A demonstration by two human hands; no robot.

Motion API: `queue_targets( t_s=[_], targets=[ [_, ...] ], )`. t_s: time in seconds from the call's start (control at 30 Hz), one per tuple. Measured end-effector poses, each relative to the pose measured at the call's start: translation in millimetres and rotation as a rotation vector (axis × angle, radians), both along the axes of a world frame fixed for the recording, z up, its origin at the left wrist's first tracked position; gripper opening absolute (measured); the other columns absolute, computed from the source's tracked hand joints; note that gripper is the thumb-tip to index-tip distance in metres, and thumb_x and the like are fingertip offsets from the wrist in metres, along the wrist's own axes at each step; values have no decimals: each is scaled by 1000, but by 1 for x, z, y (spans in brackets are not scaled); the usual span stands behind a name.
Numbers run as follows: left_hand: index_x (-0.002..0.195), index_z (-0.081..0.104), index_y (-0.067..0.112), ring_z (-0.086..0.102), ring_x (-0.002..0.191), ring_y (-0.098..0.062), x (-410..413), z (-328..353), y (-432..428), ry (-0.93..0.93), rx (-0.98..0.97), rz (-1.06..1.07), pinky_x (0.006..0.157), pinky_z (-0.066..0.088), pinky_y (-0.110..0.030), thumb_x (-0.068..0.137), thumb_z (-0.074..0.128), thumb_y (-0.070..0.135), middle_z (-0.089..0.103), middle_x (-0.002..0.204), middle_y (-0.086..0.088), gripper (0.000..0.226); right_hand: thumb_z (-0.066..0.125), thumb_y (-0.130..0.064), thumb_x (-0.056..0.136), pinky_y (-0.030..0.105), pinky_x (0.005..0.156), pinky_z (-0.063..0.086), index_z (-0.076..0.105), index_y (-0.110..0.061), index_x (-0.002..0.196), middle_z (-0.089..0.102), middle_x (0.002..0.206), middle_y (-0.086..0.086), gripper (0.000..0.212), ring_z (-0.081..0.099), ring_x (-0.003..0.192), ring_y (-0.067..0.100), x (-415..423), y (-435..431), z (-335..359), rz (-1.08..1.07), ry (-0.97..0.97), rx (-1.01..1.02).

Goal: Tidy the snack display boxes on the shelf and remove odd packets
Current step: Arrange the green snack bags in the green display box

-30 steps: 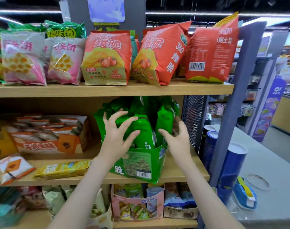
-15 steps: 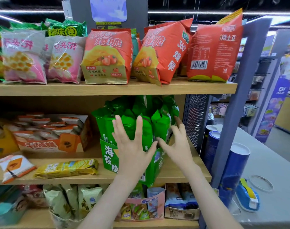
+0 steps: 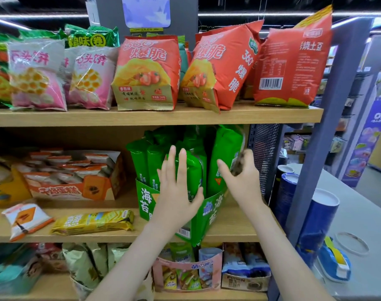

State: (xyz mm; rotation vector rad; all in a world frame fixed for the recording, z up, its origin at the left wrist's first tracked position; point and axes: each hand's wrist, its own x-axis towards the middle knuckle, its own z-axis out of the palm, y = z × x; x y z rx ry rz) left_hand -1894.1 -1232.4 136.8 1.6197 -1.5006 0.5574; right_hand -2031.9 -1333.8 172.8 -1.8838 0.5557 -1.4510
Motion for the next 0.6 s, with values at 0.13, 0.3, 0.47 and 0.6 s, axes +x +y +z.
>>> queue_targets(
  t_s=[0.13,0.3,0.47,0.6],
  targets=[
    [151,-22,32,-7,147,-23,5,-1,-4,4,-26,30,110,23,-68,88,46,45,-27,157,11,93,71,-15,86,12,82,47,44,-29,113,62,102,-17,41,61,97,-7,-3,5,-8,102,3,36],
    [154,-7,30,-2,146,-42,4,-8,-7,-47,-85,123,110,15,-69,89,47,46,-11,160,-14,86,72,-9,84,6,89,41,31,-39,127,46,110,-47,67,51,110,-15,-5,15,-8,259,236,-21],
    [151,22,21,16,143,-44,-4,-22,-1,-197,-158,358,110,17,-68,97,41,47,19,151,-23,63,69,-3,86,5,94,38,34,-44,126,50,118,-39,67,47,116,-15,-8,31,-7,246,123,-19],
    [152,22,18,15,146,-37,-3,-21,6,-206,-82,315,113,20,-63,98,37,49,20,155,-17,63,70,-2,85,12,101,39,31,-38,132,48,128,-30,71,47,122,-7,-13,41,10,176,-37,-118]
  ],
)
